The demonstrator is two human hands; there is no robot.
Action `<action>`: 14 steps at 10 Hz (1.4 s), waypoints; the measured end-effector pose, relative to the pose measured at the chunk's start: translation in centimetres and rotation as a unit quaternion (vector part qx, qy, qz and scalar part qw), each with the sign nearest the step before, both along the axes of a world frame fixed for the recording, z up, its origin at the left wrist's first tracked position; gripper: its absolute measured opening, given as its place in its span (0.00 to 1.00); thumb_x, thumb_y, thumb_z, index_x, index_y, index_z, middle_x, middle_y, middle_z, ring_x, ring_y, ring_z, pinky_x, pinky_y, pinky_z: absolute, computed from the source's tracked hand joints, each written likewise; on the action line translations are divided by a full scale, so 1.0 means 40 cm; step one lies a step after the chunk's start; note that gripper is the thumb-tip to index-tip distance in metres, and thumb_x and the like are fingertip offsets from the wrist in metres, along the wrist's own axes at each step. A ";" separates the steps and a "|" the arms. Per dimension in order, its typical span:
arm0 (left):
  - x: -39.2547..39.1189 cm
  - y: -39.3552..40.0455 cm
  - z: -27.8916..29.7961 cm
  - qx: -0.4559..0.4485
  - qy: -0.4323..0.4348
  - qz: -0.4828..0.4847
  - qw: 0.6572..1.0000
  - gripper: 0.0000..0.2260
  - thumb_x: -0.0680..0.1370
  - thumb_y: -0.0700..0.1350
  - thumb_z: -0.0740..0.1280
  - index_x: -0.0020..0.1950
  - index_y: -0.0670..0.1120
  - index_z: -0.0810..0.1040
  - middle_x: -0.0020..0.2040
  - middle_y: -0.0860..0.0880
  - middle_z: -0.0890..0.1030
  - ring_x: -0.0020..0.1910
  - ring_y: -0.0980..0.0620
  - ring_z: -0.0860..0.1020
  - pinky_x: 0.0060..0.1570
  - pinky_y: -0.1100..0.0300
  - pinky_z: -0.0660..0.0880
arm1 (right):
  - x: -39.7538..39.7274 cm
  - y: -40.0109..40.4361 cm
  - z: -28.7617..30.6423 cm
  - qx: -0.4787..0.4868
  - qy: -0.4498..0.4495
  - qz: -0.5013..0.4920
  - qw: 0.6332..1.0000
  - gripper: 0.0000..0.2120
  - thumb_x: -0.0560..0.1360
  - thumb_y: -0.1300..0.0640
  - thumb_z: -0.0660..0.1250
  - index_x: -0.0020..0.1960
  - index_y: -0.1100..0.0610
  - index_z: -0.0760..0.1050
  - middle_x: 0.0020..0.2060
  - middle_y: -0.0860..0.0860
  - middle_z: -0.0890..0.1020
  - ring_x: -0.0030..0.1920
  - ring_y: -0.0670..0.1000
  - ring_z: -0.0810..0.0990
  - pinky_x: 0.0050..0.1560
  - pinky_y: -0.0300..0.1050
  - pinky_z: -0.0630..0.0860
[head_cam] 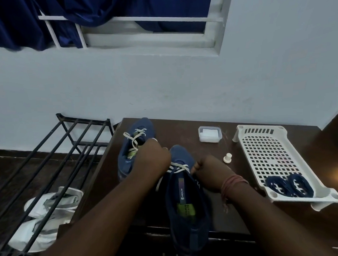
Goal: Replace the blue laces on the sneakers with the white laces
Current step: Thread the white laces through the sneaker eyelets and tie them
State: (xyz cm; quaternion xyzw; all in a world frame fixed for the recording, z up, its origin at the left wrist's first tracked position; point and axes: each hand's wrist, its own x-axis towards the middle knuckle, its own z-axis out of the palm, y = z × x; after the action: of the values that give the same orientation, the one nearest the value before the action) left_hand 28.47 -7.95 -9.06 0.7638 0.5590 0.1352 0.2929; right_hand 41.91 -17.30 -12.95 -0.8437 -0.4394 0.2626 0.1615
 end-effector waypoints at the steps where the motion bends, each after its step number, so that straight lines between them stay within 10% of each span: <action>1: -0.024 0.004 -0.025 0.172 0.098 -0.049 0.979 0.10 0.81 0.49 0.62 0.55 0.44 0.73 0.53 0.44 0.80 0.53 0.43 0.78 0.42 0.55 0.68 | -0.004 0.005 0.004 0.027 0.006 -0.010 1.000 0.09 0.76 0.60 0.62 0.39 0.62 0.76 0.35 0.59 0.79 0.40 0.61 0.80 0.41 0.50 0.78; 3: 0.017 0.015 -0.077 0.254 0.093 -0.251 0.930 0.14 0.74 0.48 0.70 0.59 0.59 0.82 0.64 0.52 0.79 0.64 0.47 0.74 0.59 0.52 0.73 | -0.033 0.001 0.010 0.055 -0.044 0.000 0.998 0.07 0.77 0.60 0.63 0.53 0.61 0.76 0.51 0.56 0.81 0.52 0.56 0.79 0.43 0.40 0.66; 4: 0.034 -0.006 -0.104 0.228 0.176 -0.305 0.908 0.12 0.77 0.52 0.67 0.60 0.62 0.80 0.52 0.54 0.82 0.55 0.49 0.78 0.54 0.55 0.68 | -0.032 -0.001 0.009 0.069 -0.009 -0.019 0.997 0.06 0.75 0.62 0.67 0.52 0.59 0.78 0.50 0.54 0.81 0.50 0.55 0.81 0.48 0.43 0.73; 6: 0.030 -0.005 -0.082 0.237 0.160 -0.304 0.909 0.06 0.78 0.49 0.66 0.48 0.56 0.82 0.52 0.54 0.82 0.57 0.53 0.77 0.73 0.53 0.56 | -0.018 0.010 0.009 0.122 0.114 -0.082 0.983 0.06 0.72 0.62 0.69 0.42 0.54 0.73 0.41 0.55 0.81 0.41 0.55 0.80 0.47 0.52 0.79; 7: 0.020 -0.005 -0.071 0.185 0.050 -0.245 0.950 0.04 0.76 0.46 0.65 0.42 0.53 0.77 0.44 0.53 0.83 0.49 0.52 0.80 0.62 0.52 0.69 | -0.005 0.004 0.029 0.095 0.149 -0.079 0.981 0.05 0.71 0.59 0.73 0.43 0.58 0.78 0.37 0.56 0.82 0.37 0.53 0.80 0.42 0.51 0.80; 9: 0.032 -0.017 -0.084 0.110 0.096 -0.211 0.966 0.07 0.74 0.49 0.63 0.42 0.49 0.78 0.41 0.53 0.82 0.45 0.50 0.78 0.55 0.51 0.65 | 0.015 -0.014 0.031 0.020 0.169 -0.091 0.981 0.12 0.76 0.57 0.67 0.53 0.65 0.80 0.39 0.57 0.82 0.37 0.52 0.81 0.45 0.48 0.81; 10: 0.033 -0.021 -0.112 0.143 0.117 -0.208 0.961 0.09 0.75 0.51 0.63 0.36 0.50 0.73 0.39 0.52 0.80 0.46 0.49 0.79 0.53 0.52 0.67 | 0.008 -0.029 0.046 -0.046 0.091 0.008 0.995 0.16 0.79 0.50 0.65 0.64 0.56 0.78 0.54 0.52 0.83 0.54 0.52 0.82 0.59 0.46 0.77; 13: 0.033 -0.014 -0.124 0.138 0.117 -0.199 0.963 0.11 0.74 0.53 0.65 0.36 0.48 0.79 0.36 0.51 0.81 0.39 0.52 0.80 0.41 0.58 0.68 | 0.005 -0.027 0.068 -0.061 -0.020 0.077 0.995 0.13 0.75 0.56 0.70 0.54 0.65 0.79 0.35 0.54 0.79 0.31 0.49 0.81 0.29 0.39 0.77; 14: 0.035 -0.027 -0.134 0.157 0.109 -0.187 0.964 0.10 0.74 0.52 0.63 0.36 0.48 0.76 0.35 0.51 0.78 0.41 0.50 0.78 0.44 0.55 0.64 | 0.046 -0.027 0.040 -0.096 -0.134 0.207 0.964 0.16 0.79 0.53 0.64 0.64 0.58 0.76 0.50 0.53 0.83 0.53 0.56 0.82 0.50 0.46 0.79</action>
State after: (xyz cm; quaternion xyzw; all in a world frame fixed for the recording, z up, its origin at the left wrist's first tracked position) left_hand 29.88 -9.03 -14.40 0.9013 0.4066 0.0798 0.1265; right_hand 43.75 -18.37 -11.33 -0.7734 -0.5948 0.2159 -0.0381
